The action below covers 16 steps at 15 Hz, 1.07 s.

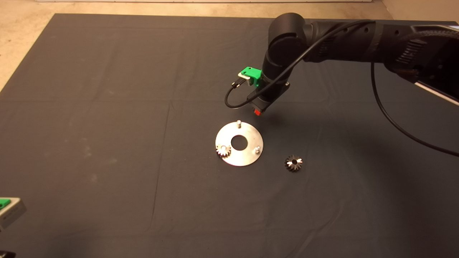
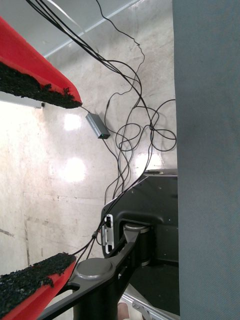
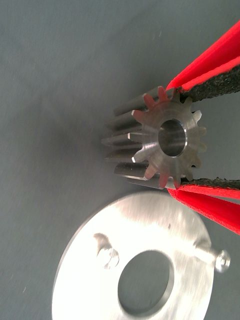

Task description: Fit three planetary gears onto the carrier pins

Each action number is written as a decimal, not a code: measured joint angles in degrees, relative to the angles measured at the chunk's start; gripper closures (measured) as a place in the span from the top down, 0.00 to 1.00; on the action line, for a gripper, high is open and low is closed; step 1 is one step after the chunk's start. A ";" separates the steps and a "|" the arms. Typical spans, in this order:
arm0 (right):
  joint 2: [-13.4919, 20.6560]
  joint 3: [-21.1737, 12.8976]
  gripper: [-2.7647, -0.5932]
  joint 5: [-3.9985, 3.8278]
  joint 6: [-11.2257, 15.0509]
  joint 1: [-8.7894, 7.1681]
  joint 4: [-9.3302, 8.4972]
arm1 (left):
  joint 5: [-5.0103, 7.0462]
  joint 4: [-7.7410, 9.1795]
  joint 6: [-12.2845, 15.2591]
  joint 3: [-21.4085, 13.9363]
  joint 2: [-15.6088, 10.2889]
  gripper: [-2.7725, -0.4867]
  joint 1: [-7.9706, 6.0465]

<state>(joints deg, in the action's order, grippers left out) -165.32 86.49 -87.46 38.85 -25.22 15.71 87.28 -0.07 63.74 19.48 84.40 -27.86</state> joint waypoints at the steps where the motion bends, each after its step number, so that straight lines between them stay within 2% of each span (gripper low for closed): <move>1: -0.62 0.72 0.16 -0.02 -0.01 -0.03 -0.83 | 0.00 0.00 0.00 0.00 0.06 0.68 0.00; 4: -1.44 1.98 0.16 0.05 -0.01 -0.05 -3.58 | 0.00 0.02 0.00 0.02 0.05 0.68 -0.01; 10: -1.96 2.97 0.16 -0.02 0.01 -0.44 -6.90 | -0.01 0.02 0.00 0.02 0.05 0.68 0.00; 13: -2.56 3.00 0.16 0.02 0.01 -0.51 -8.10 | 0.00 0.02 0.00 0.02 0.02 0.68 0.00; 16: -2.82 3.09 0.16 -0.09 0.19 -0.51 -8.41 | 0.00 0.02 0.00 0.02 -0.05 0.68 0.00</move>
<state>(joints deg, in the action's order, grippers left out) -168.13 89.58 -87.54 39.05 -25.73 7.30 87.28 -0.05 63.74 19.50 84.35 -27.86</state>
